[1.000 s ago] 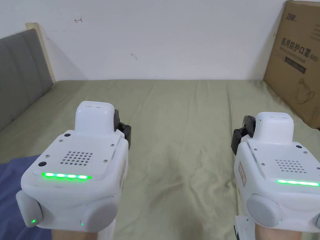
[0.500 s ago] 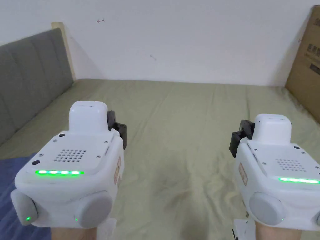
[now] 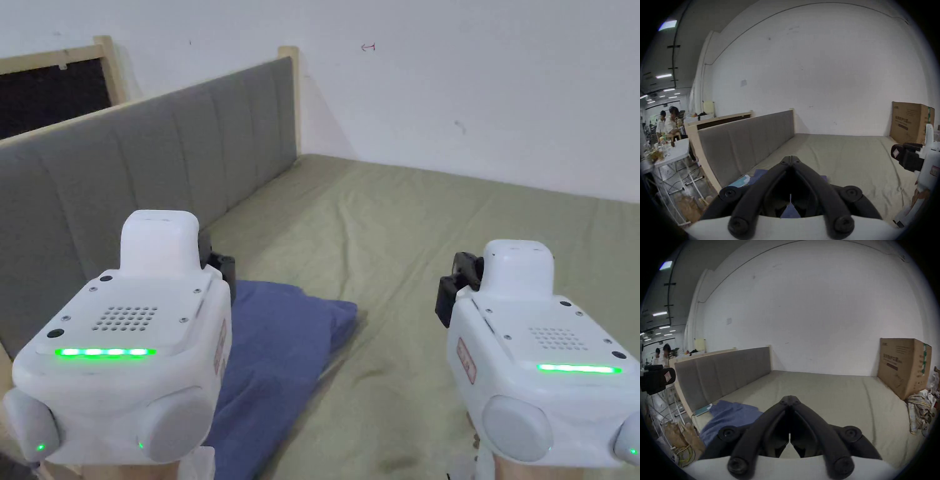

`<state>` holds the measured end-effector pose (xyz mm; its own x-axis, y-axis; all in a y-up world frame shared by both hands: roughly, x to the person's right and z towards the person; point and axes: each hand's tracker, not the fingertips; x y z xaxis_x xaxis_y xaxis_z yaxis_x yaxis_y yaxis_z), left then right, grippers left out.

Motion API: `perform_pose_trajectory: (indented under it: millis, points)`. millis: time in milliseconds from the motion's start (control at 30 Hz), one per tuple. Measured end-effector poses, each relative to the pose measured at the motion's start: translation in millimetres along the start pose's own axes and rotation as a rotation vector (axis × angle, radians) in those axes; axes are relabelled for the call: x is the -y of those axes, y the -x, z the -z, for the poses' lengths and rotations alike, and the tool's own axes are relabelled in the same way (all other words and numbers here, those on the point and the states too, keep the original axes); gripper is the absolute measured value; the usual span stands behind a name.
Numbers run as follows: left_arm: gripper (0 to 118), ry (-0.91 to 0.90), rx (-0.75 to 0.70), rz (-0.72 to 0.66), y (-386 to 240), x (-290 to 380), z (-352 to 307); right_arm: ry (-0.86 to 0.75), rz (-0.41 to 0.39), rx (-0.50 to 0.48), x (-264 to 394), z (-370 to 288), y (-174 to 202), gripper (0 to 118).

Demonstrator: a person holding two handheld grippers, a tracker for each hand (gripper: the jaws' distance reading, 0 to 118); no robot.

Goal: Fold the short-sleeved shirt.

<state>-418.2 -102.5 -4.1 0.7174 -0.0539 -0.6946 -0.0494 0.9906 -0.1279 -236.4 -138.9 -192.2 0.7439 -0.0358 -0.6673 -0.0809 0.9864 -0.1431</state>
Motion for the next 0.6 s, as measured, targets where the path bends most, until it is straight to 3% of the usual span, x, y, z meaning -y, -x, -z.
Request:
perform_pose_trajectory:
  millis: [233,367,400,433,467,500,533,567,600]
  points:
    - [0,0.069,-0.019,0.000,6.8,14.8,19.1,0.056,-0.003,-0.050,13.2,15.4,16.2,1]
    - [0,0.202,-0.006,0.002,7.7,33.5,55.4,0.096,0.008,-0.046,22.8,26.6,12.4,1]
    - [8,0.247,-0.009,0.012,8.0,42.3,69.0,0.107,0.009,-0.042,25.3,29.9,11.2,1]
    - [24,0.318,0.002,0.021,8.5,52.7,83.8,0.124,0.012,-0.040,28.7,34.2,9.5,1]
    - [48,0.377,0.004,0.010,9.4,65.2,100.0,0.140,0.019,-0.039,32.2,38.2,7.9,1]
    - [85,0.432,0.038,-0.022,11.6,77.5,113.5,0.152,0.027,-0.038,36.1,42.0,5.8,1]
    - [105,0.502,0.069,-0.058,14.0,90.7,127.3,0.167,0.037,-0.039,40.5,46.1,4.0,1]
    - [112,0.570,0.099,-0.092,13.7,103.9,138.5,0.185,0.048,-0.041,45.2,50.7,2.3,1]
    - [110,0.618,0.112,-0.125,13.6,115.4,147.2,0.202,0.060,-0.043,49.8,55.3,0.8,1]
